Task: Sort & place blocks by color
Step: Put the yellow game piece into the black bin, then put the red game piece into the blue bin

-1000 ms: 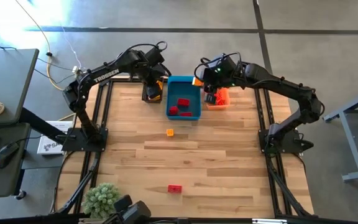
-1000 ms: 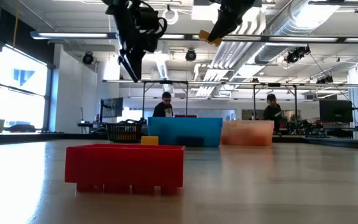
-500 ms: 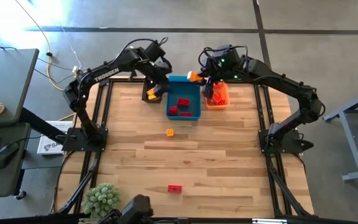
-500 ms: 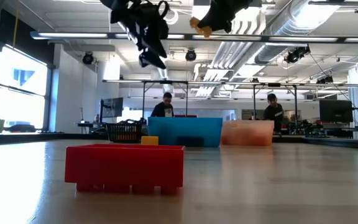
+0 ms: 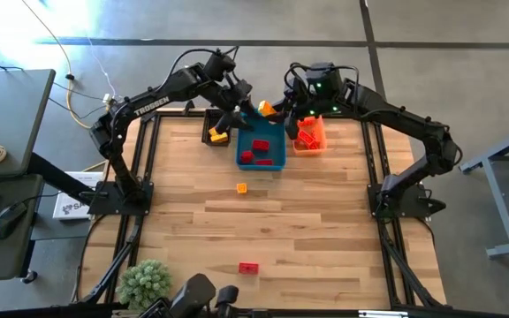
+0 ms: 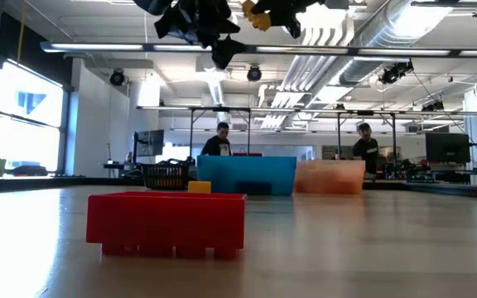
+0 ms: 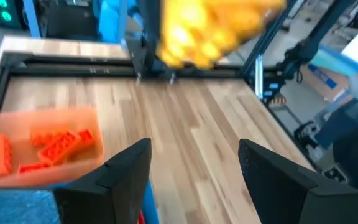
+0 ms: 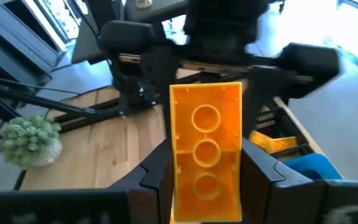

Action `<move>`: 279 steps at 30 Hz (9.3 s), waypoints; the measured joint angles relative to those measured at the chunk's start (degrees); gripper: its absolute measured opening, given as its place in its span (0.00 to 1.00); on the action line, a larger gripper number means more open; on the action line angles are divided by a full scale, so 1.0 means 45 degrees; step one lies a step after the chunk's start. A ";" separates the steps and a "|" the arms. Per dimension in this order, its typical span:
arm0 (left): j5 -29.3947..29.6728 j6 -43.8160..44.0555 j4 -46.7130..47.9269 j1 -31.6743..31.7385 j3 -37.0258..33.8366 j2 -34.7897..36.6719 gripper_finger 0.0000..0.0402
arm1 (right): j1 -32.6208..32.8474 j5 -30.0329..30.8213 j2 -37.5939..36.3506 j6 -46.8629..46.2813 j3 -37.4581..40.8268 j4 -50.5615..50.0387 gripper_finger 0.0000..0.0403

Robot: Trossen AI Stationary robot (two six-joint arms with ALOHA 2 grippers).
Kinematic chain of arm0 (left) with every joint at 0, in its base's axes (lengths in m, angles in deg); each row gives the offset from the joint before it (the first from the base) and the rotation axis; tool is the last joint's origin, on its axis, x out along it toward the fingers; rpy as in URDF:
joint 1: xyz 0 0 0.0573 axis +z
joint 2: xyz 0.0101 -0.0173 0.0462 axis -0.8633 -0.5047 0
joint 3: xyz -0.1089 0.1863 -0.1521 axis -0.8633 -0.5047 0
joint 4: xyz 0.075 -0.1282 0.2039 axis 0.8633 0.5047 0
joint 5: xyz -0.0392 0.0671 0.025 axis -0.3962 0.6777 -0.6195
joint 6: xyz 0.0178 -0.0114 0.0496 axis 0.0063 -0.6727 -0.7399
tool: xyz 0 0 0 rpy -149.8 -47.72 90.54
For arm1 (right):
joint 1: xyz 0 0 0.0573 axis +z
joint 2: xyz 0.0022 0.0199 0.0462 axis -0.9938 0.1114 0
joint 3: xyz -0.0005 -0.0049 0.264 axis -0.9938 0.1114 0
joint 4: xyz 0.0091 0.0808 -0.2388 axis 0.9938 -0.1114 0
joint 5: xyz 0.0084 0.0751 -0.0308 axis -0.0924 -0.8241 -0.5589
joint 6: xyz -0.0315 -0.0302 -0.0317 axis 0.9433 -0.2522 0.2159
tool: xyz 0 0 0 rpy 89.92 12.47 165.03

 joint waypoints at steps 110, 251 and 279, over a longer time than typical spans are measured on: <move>0.9420 -0.0994 0.3088 0.1144 0.0005 -0.0160 0.29 | 0.1040 0.6184 0.0010 -0.1971 0.0005 -0.1382 0.66; 1.3207 0.5903 0.9166 -0.4357 0.0068 0.2312 0.51 | 1.1858 0.6231 0.9262 -0.6556 -0.0010 0.1909 0.57; 1.3342 0.4939 0.9173 -0.3650 0.0068 0.2312 0.51 | 0.9212 0.5616 0.8162 -0.3329 0.0029 -0.0657 0.27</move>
